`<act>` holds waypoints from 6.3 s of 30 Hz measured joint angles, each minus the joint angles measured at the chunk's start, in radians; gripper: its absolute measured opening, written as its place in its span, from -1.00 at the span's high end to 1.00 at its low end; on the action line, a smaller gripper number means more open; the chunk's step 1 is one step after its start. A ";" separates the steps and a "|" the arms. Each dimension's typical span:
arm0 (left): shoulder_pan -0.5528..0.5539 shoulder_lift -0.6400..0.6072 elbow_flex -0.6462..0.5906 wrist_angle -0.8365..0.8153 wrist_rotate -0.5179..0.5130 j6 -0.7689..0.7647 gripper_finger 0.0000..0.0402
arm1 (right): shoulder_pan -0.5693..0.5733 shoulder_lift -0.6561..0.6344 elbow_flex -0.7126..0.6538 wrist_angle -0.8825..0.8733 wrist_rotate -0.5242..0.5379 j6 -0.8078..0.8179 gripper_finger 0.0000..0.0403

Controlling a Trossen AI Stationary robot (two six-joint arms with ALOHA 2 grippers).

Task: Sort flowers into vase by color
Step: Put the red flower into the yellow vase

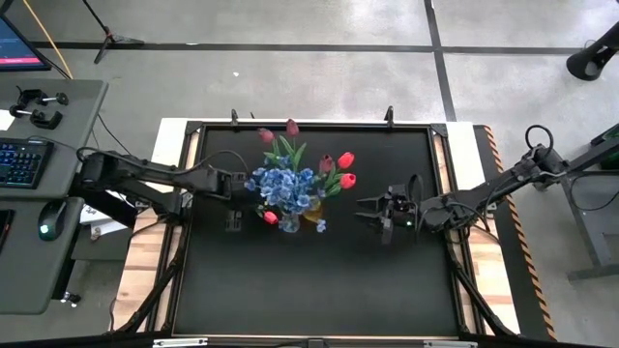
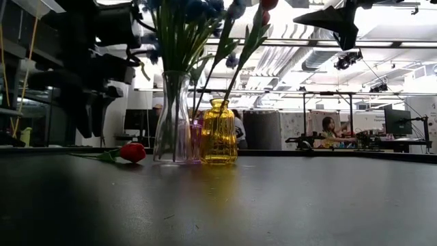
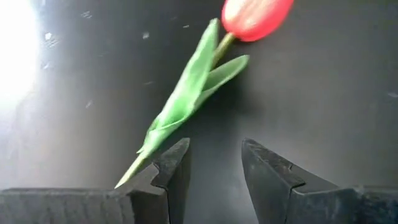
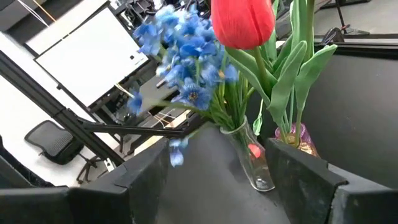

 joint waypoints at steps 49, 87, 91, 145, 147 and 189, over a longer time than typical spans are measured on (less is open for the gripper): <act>-0.114 -0.132 0.107 -0.099 0.300 -0.779 0.35 | 0.000 0.000 0.000 -0.003 -0.047 0.026 -0.26; 0.234 -0.026 0.048 -0.063 0.106 0.051 0.35 | 0.000 0.000 0.000 -0.012 -0.055 0.045 -0.26; 0.234 0.013 0.048 -0.069 0.161 0.233 0.35 | 0.000 0.000 0.000 -0.020 -0.054 0.055 -0.26; 0.242 0.282 0.106 -0.189 0.205 0.377 0.95 | 0.000 0.001 0.000 -0.026 -0.032 0.098 -0.26; 0.230 0.272 0.118 -0.263 0.193 0.399 0.98 | 0.000 0.001 0.000 -0.027 -0.032 0.096 -0.26; -0.626 0.075 0.396 -0.289 0.321 0.119 1.00 | 0.000 0.000 0.000 -0.033 -0.036 0.014 -0.26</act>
